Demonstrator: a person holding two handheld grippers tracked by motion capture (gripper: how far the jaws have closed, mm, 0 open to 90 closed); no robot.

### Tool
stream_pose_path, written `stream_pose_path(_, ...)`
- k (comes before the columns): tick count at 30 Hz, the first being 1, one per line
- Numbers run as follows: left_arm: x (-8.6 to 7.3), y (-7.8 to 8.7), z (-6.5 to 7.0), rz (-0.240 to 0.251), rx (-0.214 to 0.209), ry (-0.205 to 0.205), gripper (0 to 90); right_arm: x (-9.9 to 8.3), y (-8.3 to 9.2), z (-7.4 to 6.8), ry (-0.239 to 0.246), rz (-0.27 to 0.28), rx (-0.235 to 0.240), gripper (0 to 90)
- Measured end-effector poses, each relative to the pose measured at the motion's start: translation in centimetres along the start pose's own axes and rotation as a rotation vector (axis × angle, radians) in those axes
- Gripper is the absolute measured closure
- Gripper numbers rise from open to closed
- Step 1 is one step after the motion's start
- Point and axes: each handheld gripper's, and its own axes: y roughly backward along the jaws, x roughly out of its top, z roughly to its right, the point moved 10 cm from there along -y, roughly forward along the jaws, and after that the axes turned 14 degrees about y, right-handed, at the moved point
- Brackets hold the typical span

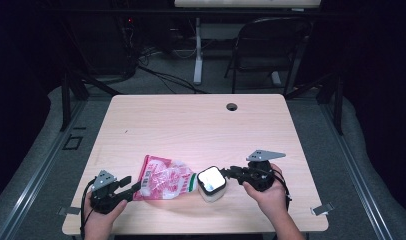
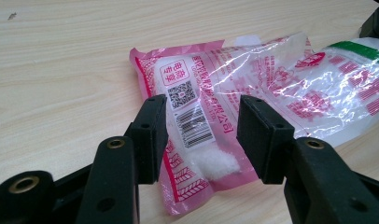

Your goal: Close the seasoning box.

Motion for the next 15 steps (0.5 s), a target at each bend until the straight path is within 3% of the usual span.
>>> stream_pose_path(7, 0.2, -0.2, -0.3, 0.002, 0.004, 0.001, 51.6, -0.6, 0.1, 0.9, -0.022, 0.001, -0.019, 68.8)
stream_pose_path(15, 0.4, -0.5, -0.6, 0.002, 0.006, 0.010, 51.1, -1.8, 0.0, 2.1, -0.034, -0.021, -0.089, 58.0)
